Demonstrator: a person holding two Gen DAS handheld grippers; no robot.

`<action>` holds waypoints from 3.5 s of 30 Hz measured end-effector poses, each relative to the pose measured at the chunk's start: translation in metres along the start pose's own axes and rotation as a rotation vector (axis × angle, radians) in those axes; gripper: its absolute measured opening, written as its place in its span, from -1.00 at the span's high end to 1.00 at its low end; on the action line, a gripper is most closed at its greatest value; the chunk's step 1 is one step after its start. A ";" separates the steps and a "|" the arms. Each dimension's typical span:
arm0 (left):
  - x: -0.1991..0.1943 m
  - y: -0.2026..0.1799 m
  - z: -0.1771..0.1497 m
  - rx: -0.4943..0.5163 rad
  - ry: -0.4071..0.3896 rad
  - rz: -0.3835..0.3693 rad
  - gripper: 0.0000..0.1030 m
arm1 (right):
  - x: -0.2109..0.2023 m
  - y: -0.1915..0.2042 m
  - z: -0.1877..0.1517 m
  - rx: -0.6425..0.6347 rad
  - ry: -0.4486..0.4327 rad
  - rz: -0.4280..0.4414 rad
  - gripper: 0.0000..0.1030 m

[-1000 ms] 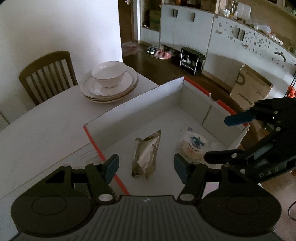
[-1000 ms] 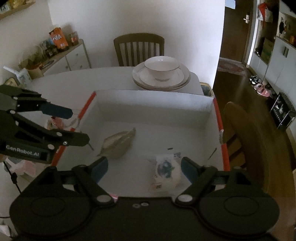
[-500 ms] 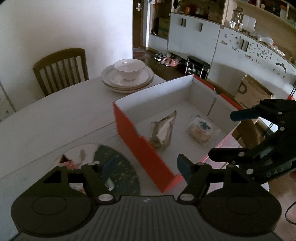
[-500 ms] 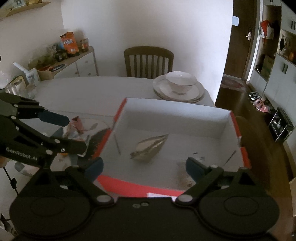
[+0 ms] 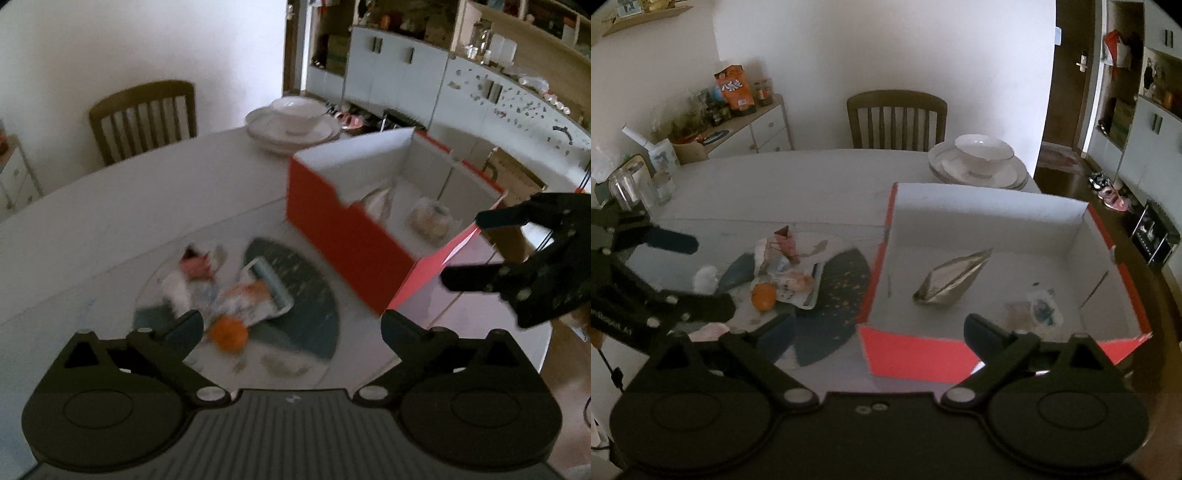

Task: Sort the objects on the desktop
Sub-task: 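Withdraw both open tools from the box back over the table items, then grasp the dark grey packet with the left tool while the right tool grasps the pink comb, then carry the grey packet and pink comb over the red box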

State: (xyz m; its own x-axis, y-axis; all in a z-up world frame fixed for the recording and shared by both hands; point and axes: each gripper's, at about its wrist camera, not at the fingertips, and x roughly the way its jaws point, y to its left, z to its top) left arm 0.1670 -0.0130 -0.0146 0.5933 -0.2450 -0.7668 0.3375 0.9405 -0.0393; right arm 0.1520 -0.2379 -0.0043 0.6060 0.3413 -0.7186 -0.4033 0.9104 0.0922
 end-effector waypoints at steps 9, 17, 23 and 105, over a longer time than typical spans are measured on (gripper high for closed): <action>-0.010 0.048 -0.049 -0.039 0.046 0.039 -1.00 | 0.015 0.036 -0.013 0.026 0.027 -0.002 -0.91; -0.011 0.071 -0.076 -0.034 0.075 0.039 -1.00 | 0.035 0.069 -0.024 0.035 0.073 0.015 -0.90; -0.004 0.077 -0.089 0.015 0.088 0.036 -1.00 | 0.053 0.095 -0.033 -0.001 0.111 0.031 -0.90; 0.008 0.063 -0.091 -0.009 0.150 -0.187 0.65 | 0.075 0.120 -0.041 0.012 0.157 0.057 0.82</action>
State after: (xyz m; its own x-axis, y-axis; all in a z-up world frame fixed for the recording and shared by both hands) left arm 0.1269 0.0659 -0.0818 0.4058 -0.3777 -0.8322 0.4241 0.8844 -0.1946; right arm 0.1204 -0.1127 -0.0753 0.4673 0.3525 -0.8108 -0.4252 0.8937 0.1435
